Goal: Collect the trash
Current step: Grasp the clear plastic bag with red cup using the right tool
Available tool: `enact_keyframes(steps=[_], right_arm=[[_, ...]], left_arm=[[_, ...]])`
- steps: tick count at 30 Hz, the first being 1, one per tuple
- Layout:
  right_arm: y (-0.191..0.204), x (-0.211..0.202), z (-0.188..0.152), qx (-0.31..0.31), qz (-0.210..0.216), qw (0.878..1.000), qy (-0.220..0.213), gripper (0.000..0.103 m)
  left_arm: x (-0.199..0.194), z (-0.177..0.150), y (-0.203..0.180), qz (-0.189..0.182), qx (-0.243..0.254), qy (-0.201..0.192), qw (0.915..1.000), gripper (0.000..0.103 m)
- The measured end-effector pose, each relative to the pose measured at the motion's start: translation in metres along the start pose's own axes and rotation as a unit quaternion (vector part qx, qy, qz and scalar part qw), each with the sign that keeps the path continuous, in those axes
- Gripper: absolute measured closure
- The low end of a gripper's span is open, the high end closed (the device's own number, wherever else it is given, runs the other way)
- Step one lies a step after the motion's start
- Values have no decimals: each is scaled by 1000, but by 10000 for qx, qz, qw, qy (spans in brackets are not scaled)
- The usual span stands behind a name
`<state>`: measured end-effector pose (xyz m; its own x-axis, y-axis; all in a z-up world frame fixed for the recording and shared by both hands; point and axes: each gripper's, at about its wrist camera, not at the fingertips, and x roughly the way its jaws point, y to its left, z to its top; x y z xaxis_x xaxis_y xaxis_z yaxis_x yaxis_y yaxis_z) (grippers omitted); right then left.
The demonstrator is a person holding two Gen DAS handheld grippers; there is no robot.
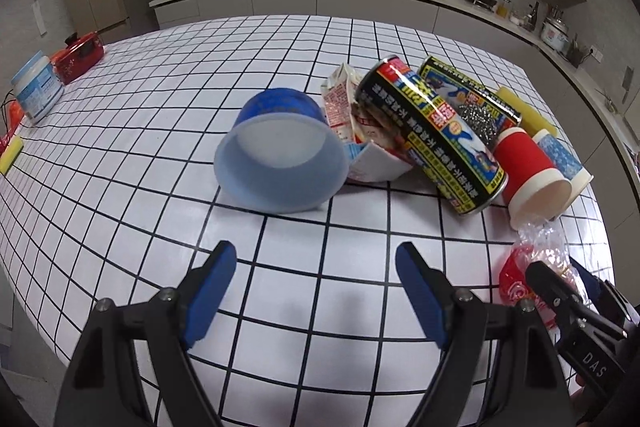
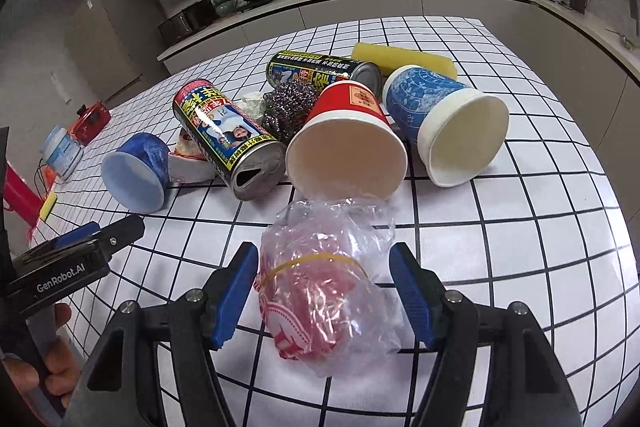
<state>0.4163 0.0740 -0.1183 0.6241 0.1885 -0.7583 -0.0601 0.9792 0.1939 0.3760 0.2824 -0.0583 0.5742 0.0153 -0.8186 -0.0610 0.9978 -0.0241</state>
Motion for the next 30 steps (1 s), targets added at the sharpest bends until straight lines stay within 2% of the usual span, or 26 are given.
enact_keyframes(steps=[8, 17, 30], right_arm=[[-2, 5, 1, -68, 198, 9998, 77, 35], [4, -5, 3, -78, 369, 9992, -133, 38], [12, 1, 6, -23, 319, 9994, -157, 38]], left_arm=[[0, 0, 8, 136, -141, -52, 9998, 20], [8, 3, 13, 287, -165, -92, 9994, 20], [17, 21, 13, 97, -107, -194, 9997, 20]])
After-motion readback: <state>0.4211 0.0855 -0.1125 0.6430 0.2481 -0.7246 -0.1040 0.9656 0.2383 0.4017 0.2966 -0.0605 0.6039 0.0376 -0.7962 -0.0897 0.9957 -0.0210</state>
